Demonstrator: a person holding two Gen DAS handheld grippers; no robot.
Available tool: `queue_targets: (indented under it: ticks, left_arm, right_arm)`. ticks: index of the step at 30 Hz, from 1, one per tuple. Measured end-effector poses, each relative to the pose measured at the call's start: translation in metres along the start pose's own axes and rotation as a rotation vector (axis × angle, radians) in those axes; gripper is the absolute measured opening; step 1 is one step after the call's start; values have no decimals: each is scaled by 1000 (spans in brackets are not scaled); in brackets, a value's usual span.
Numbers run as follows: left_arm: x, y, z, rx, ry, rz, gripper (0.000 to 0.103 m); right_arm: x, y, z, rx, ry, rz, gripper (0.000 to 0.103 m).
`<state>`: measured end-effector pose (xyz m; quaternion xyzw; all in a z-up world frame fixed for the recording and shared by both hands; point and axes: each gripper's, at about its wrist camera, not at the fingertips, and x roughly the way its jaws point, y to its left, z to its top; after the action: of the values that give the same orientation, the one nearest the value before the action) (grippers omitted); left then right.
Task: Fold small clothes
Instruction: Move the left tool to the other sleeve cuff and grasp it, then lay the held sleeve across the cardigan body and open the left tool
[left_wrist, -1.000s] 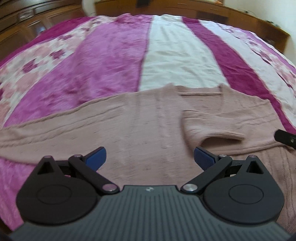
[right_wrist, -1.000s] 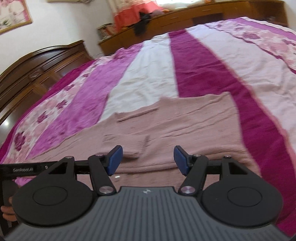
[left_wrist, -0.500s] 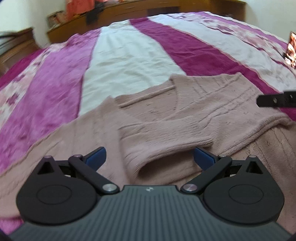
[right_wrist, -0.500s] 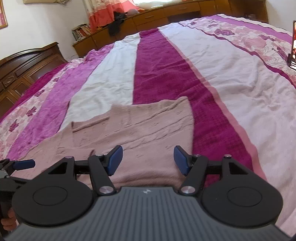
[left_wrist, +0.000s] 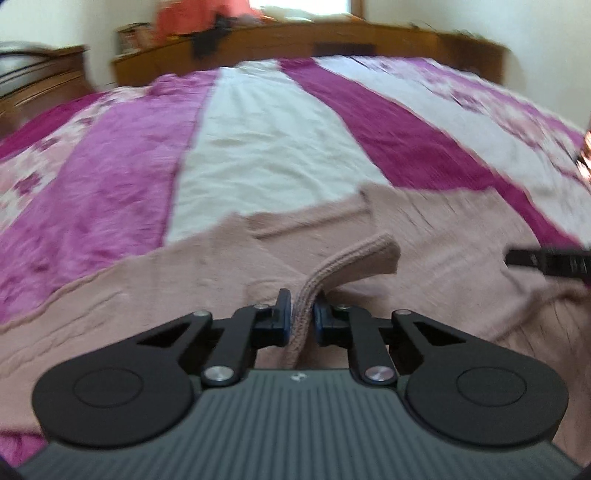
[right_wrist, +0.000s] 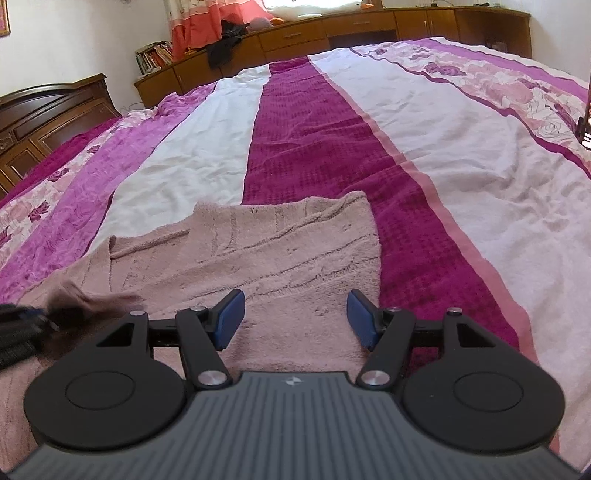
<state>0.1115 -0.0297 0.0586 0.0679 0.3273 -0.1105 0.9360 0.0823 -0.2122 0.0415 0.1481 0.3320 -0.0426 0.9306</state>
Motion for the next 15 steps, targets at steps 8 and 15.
queue_targets:
  ticks: [8, 15]
  left_arm:
    - [-16, 55, -3, -177, -32, 101, 14]
    - [-15, 90, -27, -308, 33, 161, 16]
  right_arm:
    - [1, 2, -3, -13, -9, -12, 69]
    - [1, 2, -4, -22, -12, -16, 69]
